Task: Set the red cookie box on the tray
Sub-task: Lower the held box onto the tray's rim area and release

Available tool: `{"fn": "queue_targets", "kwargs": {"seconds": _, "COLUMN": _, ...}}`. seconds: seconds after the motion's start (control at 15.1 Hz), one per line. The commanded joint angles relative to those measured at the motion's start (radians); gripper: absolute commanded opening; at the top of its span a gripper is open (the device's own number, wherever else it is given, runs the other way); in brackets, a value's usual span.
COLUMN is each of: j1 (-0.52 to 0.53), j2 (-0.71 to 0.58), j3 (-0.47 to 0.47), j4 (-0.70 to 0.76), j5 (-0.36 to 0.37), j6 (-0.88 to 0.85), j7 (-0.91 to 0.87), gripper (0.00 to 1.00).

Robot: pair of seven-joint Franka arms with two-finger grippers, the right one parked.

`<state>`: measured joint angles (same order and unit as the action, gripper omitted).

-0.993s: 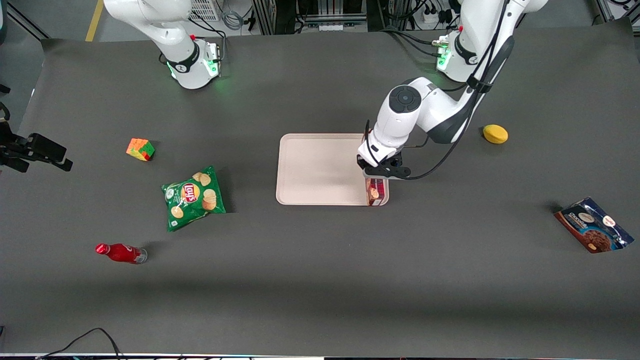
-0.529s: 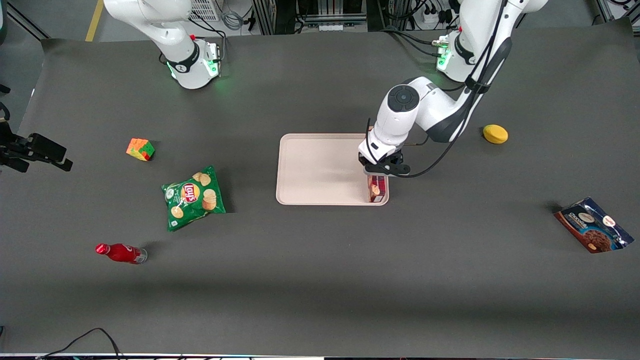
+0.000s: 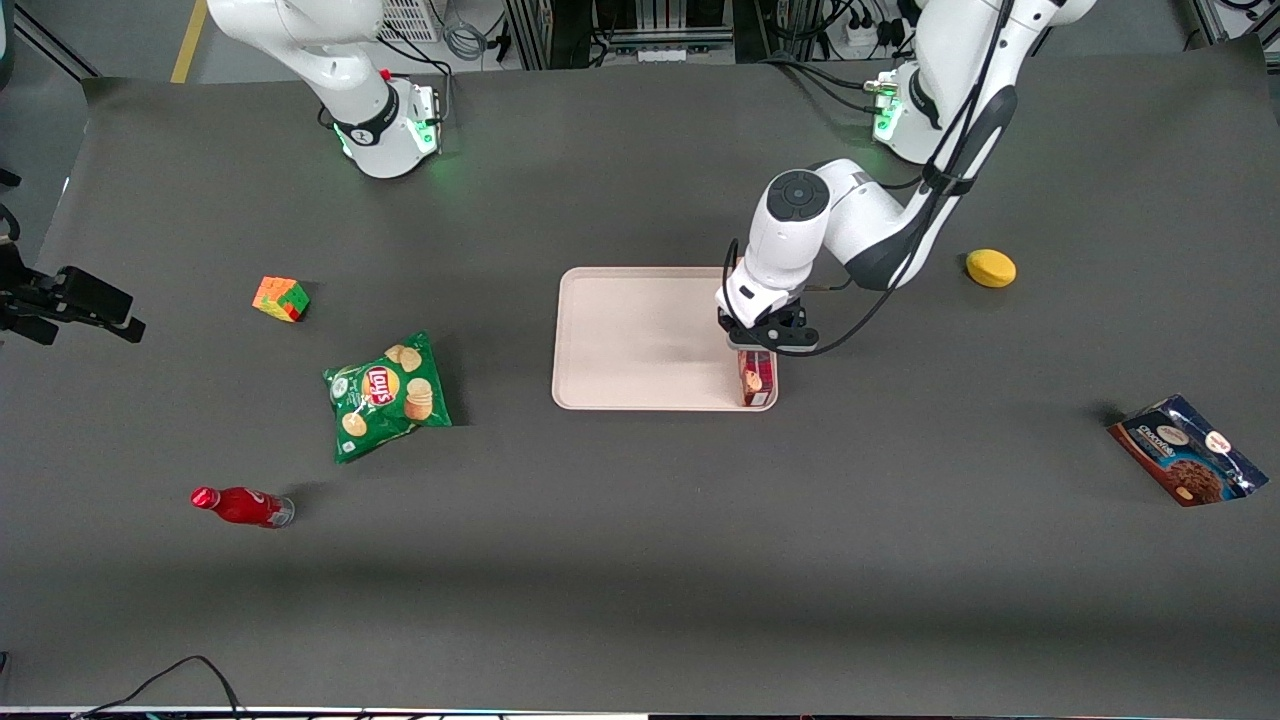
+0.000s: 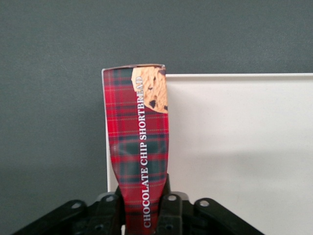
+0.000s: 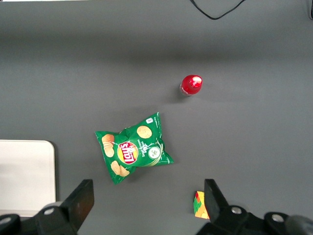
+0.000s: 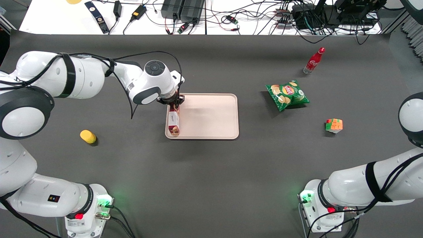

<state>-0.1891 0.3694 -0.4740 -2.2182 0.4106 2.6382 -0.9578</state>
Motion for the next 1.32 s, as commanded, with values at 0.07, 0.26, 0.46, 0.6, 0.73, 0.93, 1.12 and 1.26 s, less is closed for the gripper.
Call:
{"fn": "queue_targets", "kwargs": {"seconds": 0.07, "j1": -0.004, "j2": -0.006, "j3": 0.011, "j4": -0.003, "j5": 0.023, "j6": 0.028, "j7": -0.035, "gripper": 0.98}}
{"fn": "queue_targets", "kwargs": {"seconds": 0.26, "j1": -0.003, "j2": -0.004, "j3": 0.012, "j4": 0.002, "j5": 0.028, "j6": 0.034, "j7": -0.035, "gripper": 1.00}}
{"fn": "queue_targets", "kwargs": {"seconds": 0.46, "j1": 0.003, "j2": -0.013, "j3": 0.011, "j4": 0.029, "j5": 0.027, "j6": 0.016, "j7": -0.035, "gripper": 1.00}}
{"fn": "queue_targets", "kwargs": {"seconds": 0.6, "j1": 0.011, "j2": -0.024, "j3": 0.011, "j4": 0.063, "j5": 0.025, "j6": -0.038, "j7": -0.022, "gripper": 1.00}}
{"fn": "queue_targets", "kwargs": {"seconds": 0.73, "j1": 0.016, "j2": -0.032, "j3": 0.006, "j4": 0.130, "j5": 0.016, "j6": -0.146, "j7": -0.012, "gripper": 1.00}}
{"fn": "queue_targets", "kwargs": {"seconds": 0.93, "j1": 0.020, "j2": -0.044, "j3": 0.005, "j4": 0.260, "j5": -0.034, "j6": -0.329, "j7": 0.051, "gripper": 1.00}}
{"fn": "queue_targets", "kwargs": {"seconds": 1.12, "j1": 0.063, "j2": -0.090, "j3": 0.018, "j4": 0.391, "j5": -0.232, "j6": -0.502, "j7": 0.253, "gripper": 1.00}}
{"fn": "queue_targets", "kwargs": {"seconds": 1.26, "j1": 0.098, "j2": -0.115, "j3": 0.052, "j4": 0.483, "j5": -0.269, "j6": -0.643, "j7": 0.382, "gripper": 1.00}}
